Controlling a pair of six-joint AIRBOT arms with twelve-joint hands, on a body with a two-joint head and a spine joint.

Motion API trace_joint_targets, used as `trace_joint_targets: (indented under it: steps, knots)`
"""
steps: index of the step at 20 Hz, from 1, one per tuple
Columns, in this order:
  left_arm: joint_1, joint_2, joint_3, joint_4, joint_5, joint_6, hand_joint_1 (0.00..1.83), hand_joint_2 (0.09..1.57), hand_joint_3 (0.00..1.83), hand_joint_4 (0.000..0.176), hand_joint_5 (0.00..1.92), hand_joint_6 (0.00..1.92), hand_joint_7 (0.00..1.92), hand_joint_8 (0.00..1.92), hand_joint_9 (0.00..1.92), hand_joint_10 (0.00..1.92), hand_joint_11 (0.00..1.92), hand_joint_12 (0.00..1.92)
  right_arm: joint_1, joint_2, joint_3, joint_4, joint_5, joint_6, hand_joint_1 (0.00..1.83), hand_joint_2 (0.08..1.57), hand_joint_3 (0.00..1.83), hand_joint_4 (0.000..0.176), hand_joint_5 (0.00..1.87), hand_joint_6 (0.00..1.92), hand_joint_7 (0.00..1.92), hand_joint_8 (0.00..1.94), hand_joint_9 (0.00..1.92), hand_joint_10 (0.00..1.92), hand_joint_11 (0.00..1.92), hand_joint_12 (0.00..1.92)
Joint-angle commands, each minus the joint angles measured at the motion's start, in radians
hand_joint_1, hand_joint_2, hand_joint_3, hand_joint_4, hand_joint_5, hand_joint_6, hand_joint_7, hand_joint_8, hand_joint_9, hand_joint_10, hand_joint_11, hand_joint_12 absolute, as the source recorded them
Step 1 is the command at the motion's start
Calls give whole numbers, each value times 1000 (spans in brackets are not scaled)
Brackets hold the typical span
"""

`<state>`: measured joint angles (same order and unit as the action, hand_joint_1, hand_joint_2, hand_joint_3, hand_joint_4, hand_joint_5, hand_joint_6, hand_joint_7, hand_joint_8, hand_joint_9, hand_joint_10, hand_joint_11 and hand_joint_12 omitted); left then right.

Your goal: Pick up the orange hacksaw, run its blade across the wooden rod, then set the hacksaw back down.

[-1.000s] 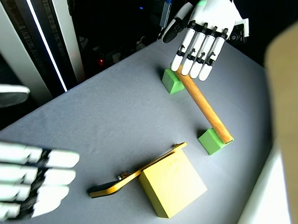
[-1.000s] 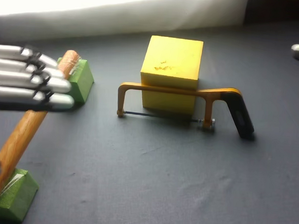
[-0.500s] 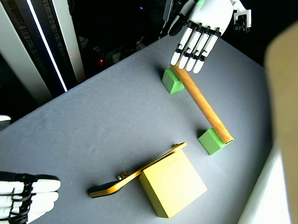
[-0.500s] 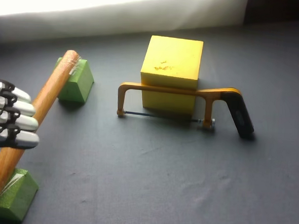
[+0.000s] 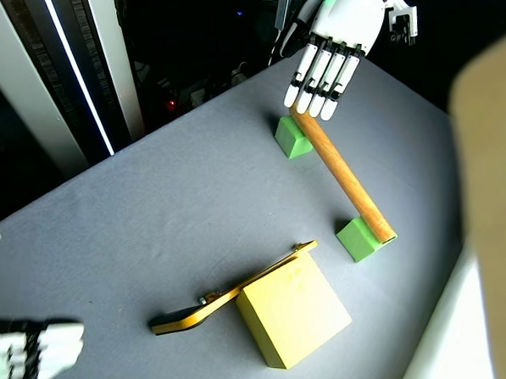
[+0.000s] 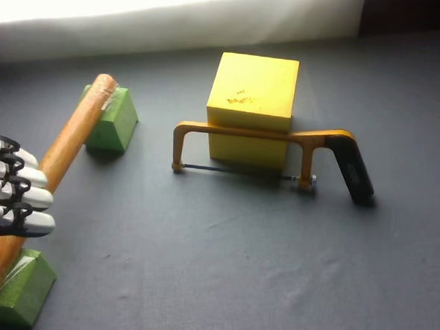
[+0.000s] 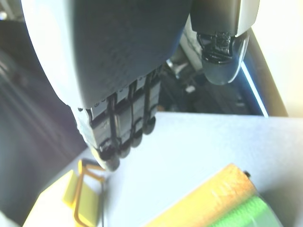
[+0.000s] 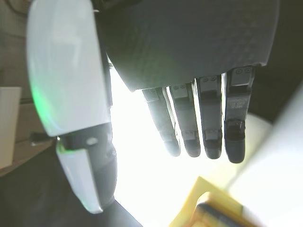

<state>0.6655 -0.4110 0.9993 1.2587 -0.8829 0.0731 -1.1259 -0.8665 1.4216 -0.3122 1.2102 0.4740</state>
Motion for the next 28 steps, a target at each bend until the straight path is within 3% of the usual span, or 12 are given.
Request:
trace_joint_targets:
  steps: [1, 6, 8, 13, 15, 17, 18, 20, 25, 28]
  knots:
    - [-9, 19, -6, -54, 3, -4, 132, 1273, 0, 0, 170, 3, 177, 2, 143, 6, 0, 378, 9, -7, 16, 54, 95, 8, 775, 1084, 0, 0, 92, 0, 76, 0, 120, 0, 0, 591]
    - [-13, 81, -69, -54, 48, -20, 158, 1273, 0, 0, 181, 4, 202, 6, 186, 10, 0, 444, 2, -85, 91, 100, 102, -2, 857, 1033, 0, 0, 90, 3, 71, 1, 113, 2, 0, 653]
    - [-17, 98, -86, -54, 75, -30, 176, 1274, 0, 0, 171, 1, 195, 0, 180, 3, 0, 329, 1, -112, 103, 126, 105, -43, 854, 1034, 0, 0, 77, 1, 64, 1, 93, 0, 0, 599]
    - [-39, 131, -134, -54, 147, -39, 123, 1288, 3, 0, 161, 0, 191, 0, 161, 0, 0, 359, 20, -161, 138, 164, 103, -63, 828, 1040, 0, 0, 83, 4, 77, 3, 98, 3, 0, 557]
    - [-49, 148, -160, -54, 181, -86, 142, 1288, 1, 0, 158, 2, 189, 3, 169, 3, 0, 386, 36, -198, 174, 170, 107, -25, 818, 1032, 0, 0, 99, 3, 91, 2, 120, 5, 0, 663]
    - [-37, 152, -155, -41, 130, -88, 125, 1290, 1, 0, 152, 1, 191, 2, 178, 4, 0, 404, 51, -222, 180, 170, 81, 9, 812, 1032, 0, 0, 92, 0, 79, 0, 115, 2, 0, 680]
    - [-35, 152, -149, -20, 113, -88, 124, 1292, 1, 0, 164, 4, 196, 2, 187, 5, 0, 426, 57, -228, 180, 170, 71, 14, 874, 1021, 0, 0, 108, 4, 89, 2, 116, 2, 0, 652]
    - [-34, 145, -118, 61, 34, -106, 145, 1284, 0, 0, 182, 6, 203, 3, 184, 1, 0, 405, 87, -245, 167, 170, 23, 45, 867, 1020, 0, 0, 118, 2, 106, 2, 142, 5, 0, 768]
    - [-11, 131, -115, 128, 11, -114, 163, 1277, 0, 0, 165, 2, 182, 0, 167, 0, 0, 338, 124, -259, 140, 165, -48, 116, 856, 1032, 2, 0, 112, 1, 105, 2, 149, 4, 0, 707]
    - [32, 98, -121, 127, 55, -117, 154, 1281, 0, 0, 161, 3, 191, 4, 164, 3, 0, 367, 161, -249, 134, 123, -82, 182, 853, 1033, 1, 0, 99, 1, 93, 1, 128, 2, 0, 664]
